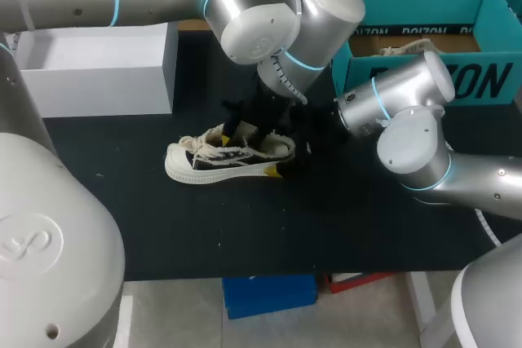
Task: Take the shoe out of the shoebox, open the shoe tongue, remove and reinsert the insole, then place the shoe into the shoebox
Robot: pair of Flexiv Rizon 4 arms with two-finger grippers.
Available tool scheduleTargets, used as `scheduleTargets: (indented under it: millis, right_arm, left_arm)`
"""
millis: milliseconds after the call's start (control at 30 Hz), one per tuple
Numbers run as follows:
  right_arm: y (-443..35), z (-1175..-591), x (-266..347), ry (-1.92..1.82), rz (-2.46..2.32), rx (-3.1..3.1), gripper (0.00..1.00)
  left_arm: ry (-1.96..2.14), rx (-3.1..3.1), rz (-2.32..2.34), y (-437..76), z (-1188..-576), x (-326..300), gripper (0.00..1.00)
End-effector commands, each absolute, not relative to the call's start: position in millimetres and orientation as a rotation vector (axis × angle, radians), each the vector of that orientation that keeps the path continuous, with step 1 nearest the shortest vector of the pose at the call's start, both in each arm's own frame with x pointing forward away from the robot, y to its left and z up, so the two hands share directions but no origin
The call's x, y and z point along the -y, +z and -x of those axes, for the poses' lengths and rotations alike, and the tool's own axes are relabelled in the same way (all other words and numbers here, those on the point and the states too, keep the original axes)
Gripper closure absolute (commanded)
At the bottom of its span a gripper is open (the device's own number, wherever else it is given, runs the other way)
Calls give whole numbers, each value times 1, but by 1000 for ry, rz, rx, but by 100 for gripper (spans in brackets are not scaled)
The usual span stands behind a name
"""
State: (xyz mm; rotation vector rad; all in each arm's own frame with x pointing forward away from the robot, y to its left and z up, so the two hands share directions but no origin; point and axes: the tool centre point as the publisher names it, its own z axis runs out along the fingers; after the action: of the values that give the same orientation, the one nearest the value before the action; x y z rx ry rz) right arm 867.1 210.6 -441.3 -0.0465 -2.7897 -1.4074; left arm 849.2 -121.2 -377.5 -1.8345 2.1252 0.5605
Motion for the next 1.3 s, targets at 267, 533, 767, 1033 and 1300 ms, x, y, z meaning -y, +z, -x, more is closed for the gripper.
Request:
scheduleTargets:
  millis: [267,533,767,1033,1300]
  right_arm:
    - [-445,-870,-214,-1405,48,2790,100]
    - [-445,-870,-214,-1405,48,2790,100]
    - [-445,-870,-214,-1405,48,2790,100]
    - [-445,-870,-214,-1405,48,2790,100]
    - [-445,-870,-214,-1405,48,2790,100]
  left_arm:
    - [484,-2134,1851,-355,-852,118,100]
    - [385,-2137,1894,-339,-853,113,100]
    - [275,-2135,1955,-325,-853,99,100]
    - [135,-2126,2009,-318,-850,80,100]
    - [-47,-2106,2030,-316,-843,64,100]
